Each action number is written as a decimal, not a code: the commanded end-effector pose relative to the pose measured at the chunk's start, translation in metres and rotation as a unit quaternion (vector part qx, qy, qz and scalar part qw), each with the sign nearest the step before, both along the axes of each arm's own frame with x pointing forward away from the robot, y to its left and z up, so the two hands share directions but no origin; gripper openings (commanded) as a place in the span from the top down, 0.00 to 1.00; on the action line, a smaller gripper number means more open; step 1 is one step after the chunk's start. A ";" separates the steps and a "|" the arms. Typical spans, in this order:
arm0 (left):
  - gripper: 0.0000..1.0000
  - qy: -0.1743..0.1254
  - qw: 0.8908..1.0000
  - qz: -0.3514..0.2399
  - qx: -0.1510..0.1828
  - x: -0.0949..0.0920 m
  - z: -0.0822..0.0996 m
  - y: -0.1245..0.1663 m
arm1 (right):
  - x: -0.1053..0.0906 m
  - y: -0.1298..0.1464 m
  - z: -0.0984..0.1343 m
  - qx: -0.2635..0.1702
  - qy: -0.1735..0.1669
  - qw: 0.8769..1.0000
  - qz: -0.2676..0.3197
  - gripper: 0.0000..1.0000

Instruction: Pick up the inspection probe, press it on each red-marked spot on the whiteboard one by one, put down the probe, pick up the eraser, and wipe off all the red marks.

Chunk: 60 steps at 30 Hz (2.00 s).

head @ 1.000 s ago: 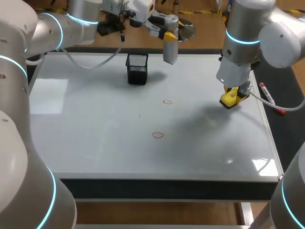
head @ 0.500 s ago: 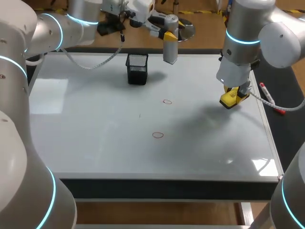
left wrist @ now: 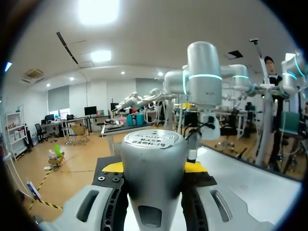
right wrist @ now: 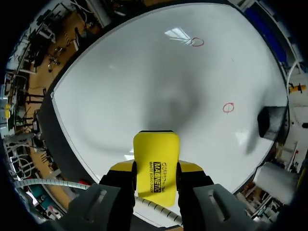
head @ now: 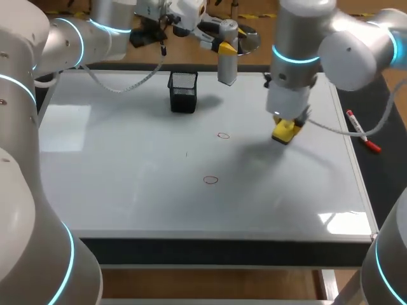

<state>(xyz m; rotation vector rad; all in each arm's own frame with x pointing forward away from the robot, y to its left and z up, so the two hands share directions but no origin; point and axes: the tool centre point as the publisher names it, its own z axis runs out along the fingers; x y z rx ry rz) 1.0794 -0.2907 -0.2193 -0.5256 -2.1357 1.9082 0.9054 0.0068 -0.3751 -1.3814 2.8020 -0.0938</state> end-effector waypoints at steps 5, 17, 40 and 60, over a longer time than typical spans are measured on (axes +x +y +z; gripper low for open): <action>1.00 0.012 0.994 -0.108 0.009 0.007 -0.002 -0.001 | 0.004 0.059 -0.012 -0.029 0.011 0.997 0.077 1.00; 1.00 0.012 0.994 -0.108 0.009 0.007 -0.002 -0.001 | 0.007 0.120 -0.019 -0.019 0.013 0.988 0.154 1.00; 1.00 0.012 0.994 -0.108 0.009 0.007 -0.002 -0.001 | 0.021 0.185 -0.035 -0.006 0.024 0.968 0.249 1.00; 1.00 0.012 0.994 -0.108 0.009 0.007 -0.002 -0.001 | 0.023 0.182 -0.051 0.005 0.035 0.967 0.252 1.00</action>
